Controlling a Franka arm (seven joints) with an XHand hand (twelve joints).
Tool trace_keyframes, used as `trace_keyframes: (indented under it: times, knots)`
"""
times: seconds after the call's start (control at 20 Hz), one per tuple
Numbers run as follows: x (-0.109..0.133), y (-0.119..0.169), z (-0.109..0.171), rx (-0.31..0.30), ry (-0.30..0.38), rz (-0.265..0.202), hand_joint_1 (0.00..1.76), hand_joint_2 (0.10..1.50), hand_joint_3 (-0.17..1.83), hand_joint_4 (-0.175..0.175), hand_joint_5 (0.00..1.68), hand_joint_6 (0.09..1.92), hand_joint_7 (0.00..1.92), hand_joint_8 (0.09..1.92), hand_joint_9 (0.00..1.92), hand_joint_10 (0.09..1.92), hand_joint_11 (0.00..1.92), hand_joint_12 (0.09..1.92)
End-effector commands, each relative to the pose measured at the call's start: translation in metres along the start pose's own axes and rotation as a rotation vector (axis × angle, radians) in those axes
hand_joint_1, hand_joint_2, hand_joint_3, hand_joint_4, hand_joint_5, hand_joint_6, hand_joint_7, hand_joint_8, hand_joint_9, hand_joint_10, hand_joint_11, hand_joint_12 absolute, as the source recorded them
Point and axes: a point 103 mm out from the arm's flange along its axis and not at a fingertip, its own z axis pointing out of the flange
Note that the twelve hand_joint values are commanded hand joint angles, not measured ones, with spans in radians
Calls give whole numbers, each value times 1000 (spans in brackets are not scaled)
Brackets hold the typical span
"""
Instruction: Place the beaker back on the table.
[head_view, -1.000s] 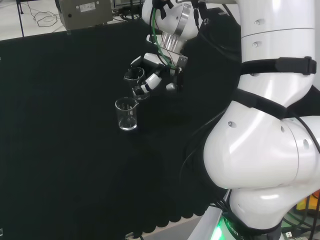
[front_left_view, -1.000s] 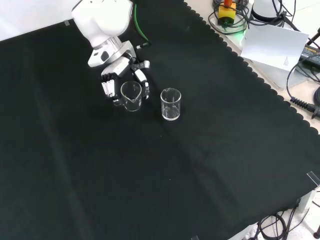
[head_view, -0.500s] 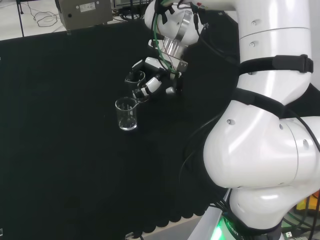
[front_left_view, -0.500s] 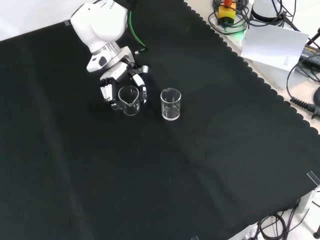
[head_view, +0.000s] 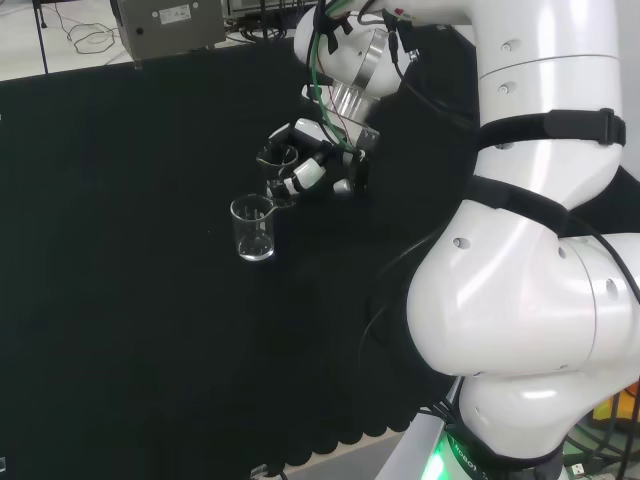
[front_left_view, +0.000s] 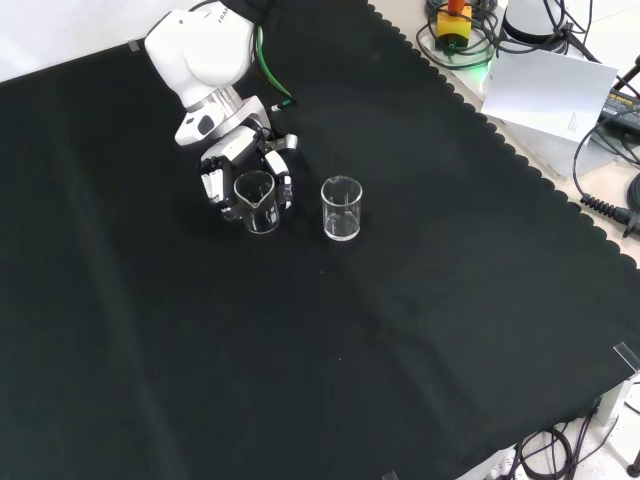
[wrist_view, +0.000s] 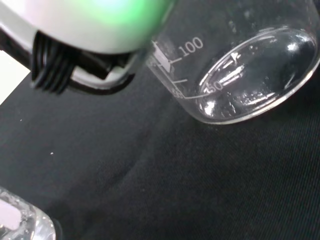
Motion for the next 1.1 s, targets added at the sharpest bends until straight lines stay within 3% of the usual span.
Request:
trace_keyframes:
  times: [0.05, 0.15, 0.3, 0.5, 0.75, 1.1]
  knots:
    - [0, -3, -2, 11, -16, 10, 1325, 772, 472, -59, 1099, 841, 1237, 735, 1538, 87, 1147, 852]
    - [2, -5, -3, 32, -36, 14, 1270, 652, 550, -81, 924, 862, 1107, 752, 1455, 87, 988, 975]
    - [5, -6, -4, 63, -50, 12, 1201, 503, 734, -80, 714, 905, 915, 813, 1332, 87, 748, 1167]
    - [9, -6, -5, 119, -46, 32, 1090, 456, 732, -85, 410, 725, 609, 823, 1063, 87, 504, 1303]
    - [21, -9, -18, 104, -56, 28, 1026, 467, 659, -88, 355, 542, 419, 811, 902, 87, 374, 1352]
    - [43, -22, -46, 71, -81, 39, 977, 484, 596, -86, 366, 450, 329, 789, 803, 87, 281, 1384]
